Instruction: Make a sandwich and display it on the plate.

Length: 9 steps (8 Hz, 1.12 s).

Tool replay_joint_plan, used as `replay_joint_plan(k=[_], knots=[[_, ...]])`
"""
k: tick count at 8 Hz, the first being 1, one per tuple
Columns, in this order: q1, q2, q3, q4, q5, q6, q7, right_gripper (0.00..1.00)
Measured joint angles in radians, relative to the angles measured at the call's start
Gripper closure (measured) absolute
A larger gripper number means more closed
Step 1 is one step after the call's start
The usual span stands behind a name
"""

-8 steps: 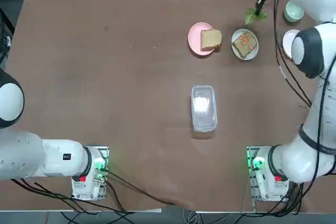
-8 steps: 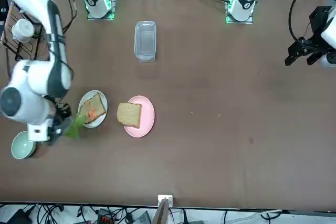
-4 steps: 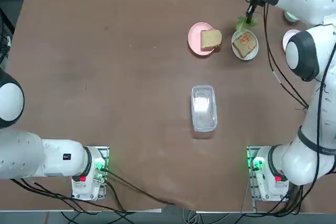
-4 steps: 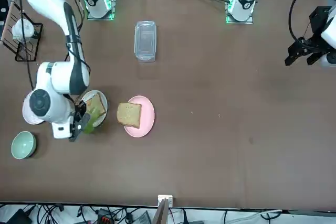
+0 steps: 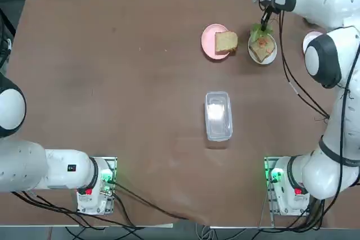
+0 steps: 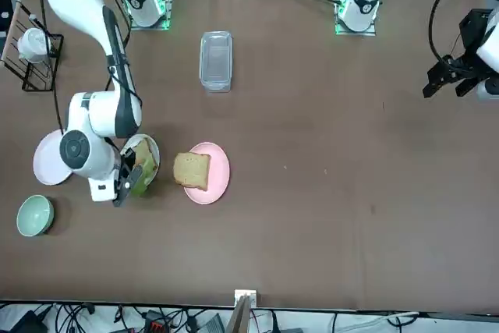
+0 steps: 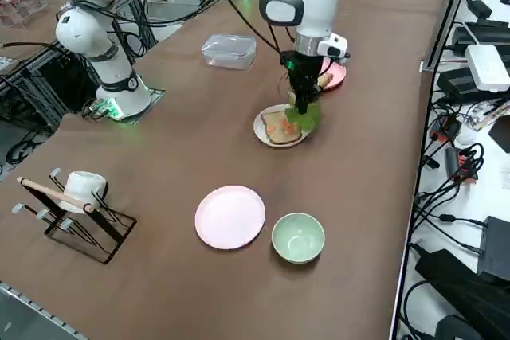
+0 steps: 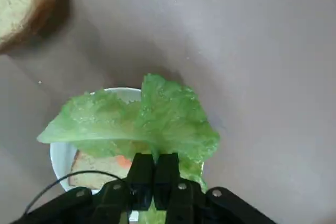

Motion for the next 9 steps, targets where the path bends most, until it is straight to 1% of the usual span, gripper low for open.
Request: replay_joint_plan(k=[3, 6, 9], knots=[[0.0, -0.026, -0.003, -0.063, 0.0, 0.037, 0.001, 0.96], [0.0, -0.097, -0.005, -0.144, 0.0, 0.038, 0.001, 0.96], [-0.001, -0.109, -0.007, -0.168, 0.0, 0.047, 0.002, 0.95]])
